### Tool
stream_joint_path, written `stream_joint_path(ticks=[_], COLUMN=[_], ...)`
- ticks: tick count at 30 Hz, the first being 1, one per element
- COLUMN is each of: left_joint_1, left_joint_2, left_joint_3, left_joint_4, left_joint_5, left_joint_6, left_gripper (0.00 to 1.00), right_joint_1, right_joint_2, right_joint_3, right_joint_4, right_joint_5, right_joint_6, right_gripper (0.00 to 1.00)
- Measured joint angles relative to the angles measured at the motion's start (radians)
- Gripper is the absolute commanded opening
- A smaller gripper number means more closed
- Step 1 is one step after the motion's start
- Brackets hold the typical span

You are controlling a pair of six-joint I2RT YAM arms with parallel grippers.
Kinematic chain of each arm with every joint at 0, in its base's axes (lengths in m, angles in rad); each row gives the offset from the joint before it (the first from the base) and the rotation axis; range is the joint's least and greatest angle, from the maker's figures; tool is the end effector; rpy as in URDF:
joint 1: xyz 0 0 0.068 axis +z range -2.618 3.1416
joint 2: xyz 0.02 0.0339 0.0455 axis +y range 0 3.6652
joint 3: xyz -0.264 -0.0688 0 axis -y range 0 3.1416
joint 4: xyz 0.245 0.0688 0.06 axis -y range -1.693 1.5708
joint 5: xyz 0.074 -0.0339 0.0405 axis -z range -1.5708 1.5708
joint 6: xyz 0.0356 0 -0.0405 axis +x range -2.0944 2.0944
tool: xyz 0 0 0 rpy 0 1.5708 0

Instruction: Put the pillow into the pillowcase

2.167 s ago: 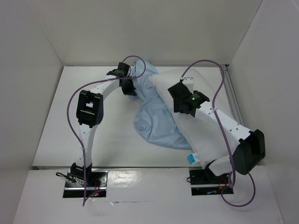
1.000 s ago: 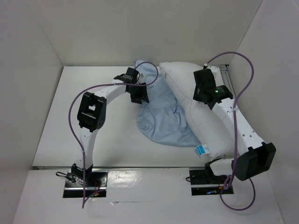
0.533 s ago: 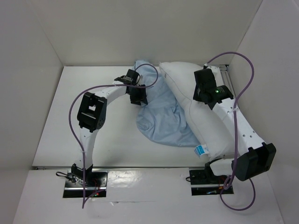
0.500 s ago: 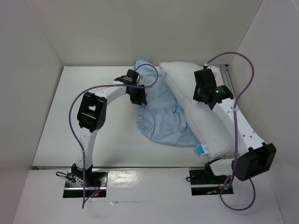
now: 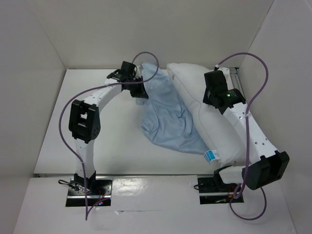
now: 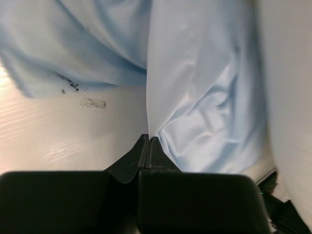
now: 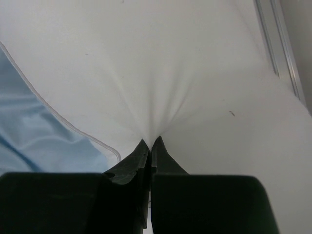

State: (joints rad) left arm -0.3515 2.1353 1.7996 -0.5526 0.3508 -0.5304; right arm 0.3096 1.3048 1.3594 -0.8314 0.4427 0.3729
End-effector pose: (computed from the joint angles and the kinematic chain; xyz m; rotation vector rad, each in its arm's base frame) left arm 0.4465 -0.1768 0.2291 -0.0681 2.5598 -0.7970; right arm 0.2596 0.0670 0.3671 0.2836 2.2440 -0.1616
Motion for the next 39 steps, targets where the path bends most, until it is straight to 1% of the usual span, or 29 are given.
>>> stream_joint_path(ticks=[2, 7, 10, 12, 15, 18, 23, 27, 31, 35, 39], left_joint_1=[0.041, 0.137, 0.188, 0.211, 0.244, 0.287, 0.378, 0.429, 0.463, 0.492, 0.509], left_joint_2=[-0.106, -0.31, -0.397, -0.451, -0.511, -0.536, -0.544, -0.561, -0.587, -0.607, -0.62], left_joint_3=[0.0, 0.007, -0.002, -0.039, -0.105, -0.15, -0.166, -0.164, -0.148, -0.116, -0.085], left_joint_4=[0.001, 0.003, 0.001, -0.003, -0.018, -0.048, -0.077, -0.091, -0.103, -0.105, -0.106], left_joint_5=[0.016, 0.045, 0.055, 0.056, 0.056, 0.056, 0.055, 0.056, 0.064, 0.085, 0.102], left_joint_6=[0.0, 0.004, 0.006, 0.008, 0.011, 0.012, 0.011, 0.008, 0.006, 0.004, 0.003], left_gripper=[0.0, 0.0, 0.0, 0.0, 0.0, 0.0, 0.0, 0.0, 0.0, 0.0, 0.0], right_joint_1=[0.0, -0.002, -0.006, -0.006, -0.007, -0.008, 0.02, 0.086, 0.166, 0.205, 0.201], right_joint_2=[0.0, -0.019, -0.053, -0.079, -0.124, -0.131, -0.096, -0.077, -0.012, 0.106, 0.204], right_joint_3=[0.023, 0.078, 0.08, 0.072, 0.012, -0.055, -0.148, -0.197, -0.242, -0.246, -0.202], right_joint_4=[-0.006, -0.005, 0.01, 0.027, 0.108, 0.143, 0.229, 0.288, 0.332, 0.352, 0.338], right_joint_5=[0.018, 0.068, 0.073, 0.065, 0.015, -0.035, -0.131, -0.161, -0.153, -0.067, 0.124], right_joint_6=[0.0, 0.0, -0.004, -0.006, -0.008, -0.004, 0.006, 0.009, 0.01, 0.031, 0.038], right_gripper=[0.0, 0.0, 0.0, 0.0, 0.0, 0.0, 0.0, 0.0, 0.0, 0.0, 0.0])
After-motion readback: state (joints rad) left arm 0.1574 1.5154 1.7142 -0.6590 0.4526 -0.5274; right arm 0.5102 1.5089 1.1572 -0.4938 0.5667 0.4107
